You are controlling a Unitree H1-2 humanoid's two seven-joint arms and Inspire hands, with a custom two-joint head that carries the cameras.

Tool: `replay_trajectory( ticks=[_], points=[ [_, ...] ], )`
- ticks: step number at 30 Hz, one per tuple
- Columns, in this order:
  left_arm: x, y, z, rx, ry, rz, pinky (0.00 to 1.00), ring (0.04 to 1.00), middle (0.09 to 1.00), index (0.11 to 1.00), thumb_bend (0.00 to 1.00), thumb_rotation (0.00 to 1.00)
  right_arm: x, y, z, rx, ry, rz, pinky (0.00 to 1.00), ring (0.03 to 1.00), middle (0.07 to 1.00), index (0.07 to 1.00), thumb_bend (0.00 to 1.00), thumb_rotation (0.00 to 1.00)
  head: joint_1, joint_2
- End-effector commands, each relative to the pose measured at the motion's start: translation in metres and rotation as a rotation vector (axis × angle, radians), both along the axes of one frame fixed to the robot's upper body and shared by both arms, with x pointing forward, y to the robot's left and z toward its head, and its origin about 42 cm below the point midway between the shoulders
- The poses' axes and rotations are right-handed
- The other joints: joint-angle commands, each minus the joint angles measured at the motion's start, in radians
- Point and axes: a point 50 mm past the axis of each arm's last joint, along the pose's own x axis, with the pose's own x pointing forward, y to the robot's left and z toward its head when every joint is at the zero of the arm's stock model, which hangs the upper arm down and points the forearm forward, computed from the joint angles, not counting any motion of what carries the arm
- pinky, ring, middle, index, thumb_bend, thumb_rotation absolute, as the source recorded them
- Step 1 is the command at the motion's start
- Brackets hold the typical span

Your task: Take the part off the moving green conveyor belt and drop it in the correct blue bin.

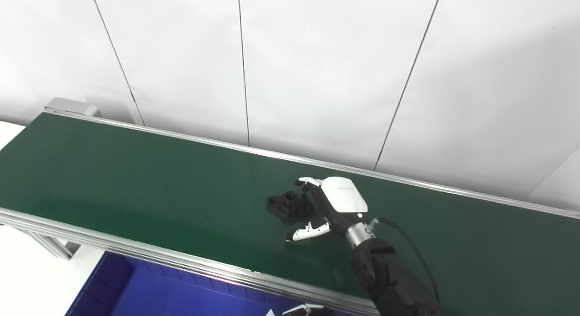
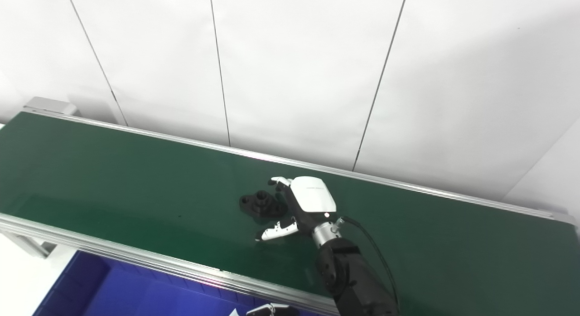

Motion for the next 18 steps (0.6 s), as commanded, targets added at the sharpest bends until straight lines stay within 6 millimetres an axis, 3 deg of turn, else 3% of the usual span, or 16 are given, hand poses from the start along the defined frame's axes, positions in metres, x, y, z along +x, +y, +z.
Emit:
replay_trajectory(
  ticks=[1,9,12,13,14,15,18],
  points=[
    [-0.0067,-0.0107,0.0062,-0.034,-0.014,-0.001,0.62,0.709,0.736,0.726,0.82,0.87,0.0097,0.0147,0.0205,0.020,-0.061,0.002,0.84,0.755,0.732,0.792,0.88,0.47,-0.001,0.001],
    [-0.0075,-0.0103,0.0061,-0.037,-0.010,-0.007,0.62,0.712,0.741,0.731,0.82,0.88,0.0102,0.0162,0.0201,0.003,-0.074,-0.012,0.73,0.628,0.622,0.678,0.71,0.50,0.000,0.004],
    [-0.0075,-0.0106,0.0068,-0.042,-0.010,-0.004,0.61,0.712,0.742,0.729,0.81,0.87,0.0101,0.0182,0.0209,-0.006,-0.075,-0.015,0.70,0.593,0.583,0.645,0.67,0.45,0.002,0.005],
    [-0.0078,-0.0106,0.0070,-0.044,-0.009,-0.004,0.61,0.715,0.743,0.729,0.82,0.87,0.0101,0.0185,0.0206,-0.007,-0.073,-0.018,0.69,0.583,0.570,0.626,0.66,0.37,0.003,0.006],
    [-0.0081,-0.0105,0.0072,-0.043,-0.010,-0.003,0.62,0.717,0.744,0.729,0.82,0.87,0.0101,0.0184,0.0200,-0.011,-0.069,-0.021,0.68,0.572,0.556,0.548,0.57,0.24,0.003,0.006],
    [-0.0083,-0.0104,0.0070,-0.043,-0.009,-0.003,0.62,0.717,0.743,0.729,0.83,0.87,0.0101,0.0181,0.0196,-0.017,-0.066,-0.023,0.65,0.552,0.505,0.529,0.54,0.11,0.003,0.007],
    [-0.0088,-0.0103,0.0076,-0.045,-0.009,-0.004,0.63,0.717,0.744,0.730,0.82,0.87,0.0106,0.0169,0.0175,-0.075,-0.057,-0.033,0.57,0.488,0.446,0.531,0.52,0.02,0.002,0.010]
  ],
)
